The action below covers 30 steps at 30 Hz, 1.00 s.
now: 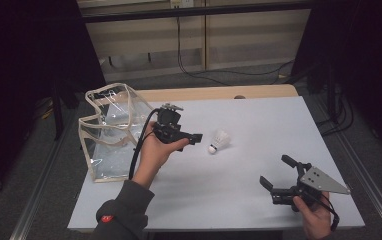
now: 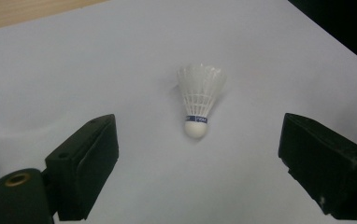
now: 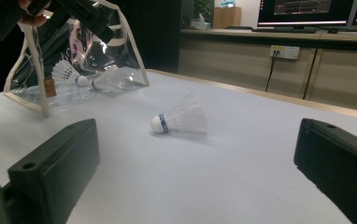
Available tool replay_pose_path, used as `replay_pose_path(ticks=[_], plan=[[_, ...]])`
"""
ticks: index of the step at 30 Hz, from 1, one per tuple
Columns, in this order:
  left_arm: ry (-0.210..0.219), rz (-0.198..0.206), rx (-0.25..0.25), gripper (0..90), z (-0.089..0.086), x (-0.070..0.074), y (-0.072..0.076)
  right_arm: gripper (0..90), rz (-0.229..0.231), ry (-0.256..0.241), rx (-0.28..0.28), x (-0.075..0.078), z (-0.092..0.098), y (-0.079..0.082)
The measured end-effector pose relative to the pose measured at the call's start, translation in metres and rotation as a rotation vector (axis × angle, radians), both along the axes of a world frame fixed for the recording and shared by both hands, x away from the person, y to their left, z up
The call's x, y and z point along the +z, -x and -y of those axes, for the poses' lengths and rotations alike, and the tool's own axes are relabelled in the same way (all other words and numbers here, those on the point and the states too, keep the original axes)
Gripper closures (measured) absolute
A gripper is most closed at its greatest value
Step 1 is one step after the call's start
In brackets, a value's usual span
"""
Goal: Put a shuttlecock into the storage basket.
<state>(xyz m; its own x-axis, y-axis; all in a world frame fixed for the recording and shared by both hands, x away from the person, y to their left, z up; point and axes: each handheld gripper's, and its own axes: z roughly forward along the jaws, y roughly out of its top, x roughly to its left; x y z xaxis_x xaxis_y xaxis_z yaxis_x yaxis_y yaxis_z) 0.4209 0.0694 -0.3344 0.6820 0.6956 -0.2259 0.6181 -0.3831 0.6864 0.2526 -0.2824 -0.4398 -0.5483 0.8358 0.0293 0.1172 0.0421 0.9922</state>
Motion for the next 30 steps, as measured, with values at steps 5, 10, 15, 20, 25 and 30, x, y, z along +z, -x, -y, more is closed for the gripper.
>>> replay_pose_path(ticks=[5, 10, 15, 20, 25, 30], plan=[[0.01, -0.007, 0.002, 12.5, 0.003, -0.006, 0.001, 0.3, 0.001, 0.0, 0.002, 0.0, 0.0, 0.0], [0.0, -0.009, -0.007, 12.5, 0.005, -0.012, 0.002, 0.3, 0.0, -0.001, 0.005, 0.0, -0.001, 0.0], [0.0, -0.009, -0.006, 12.5, 0.005, -0.015, 0.002, 0.3, -0.001, -0.002, 0.001, 0.0, 0.0, 0.0], [0.003, -0.01, 0.002, 12.5, 0.006, -0.018, 0.002, 0.3, 0.001, -0.001, 0.003, 0.0, 0.0, 0.0], [-0.001, -0.011, 0.004, 12.5, 0.006, -0.021, 0.003, 0.4, 0.001, -0.001, 0.003, 0.0, 0.0, 0.0], [-0.011, -0.015, 0.001, 12.5, 0.007, -0.027, 0.003, 0.4, 0.0, -0.001, 0.001, 0.0, 0.0, 0.0]])
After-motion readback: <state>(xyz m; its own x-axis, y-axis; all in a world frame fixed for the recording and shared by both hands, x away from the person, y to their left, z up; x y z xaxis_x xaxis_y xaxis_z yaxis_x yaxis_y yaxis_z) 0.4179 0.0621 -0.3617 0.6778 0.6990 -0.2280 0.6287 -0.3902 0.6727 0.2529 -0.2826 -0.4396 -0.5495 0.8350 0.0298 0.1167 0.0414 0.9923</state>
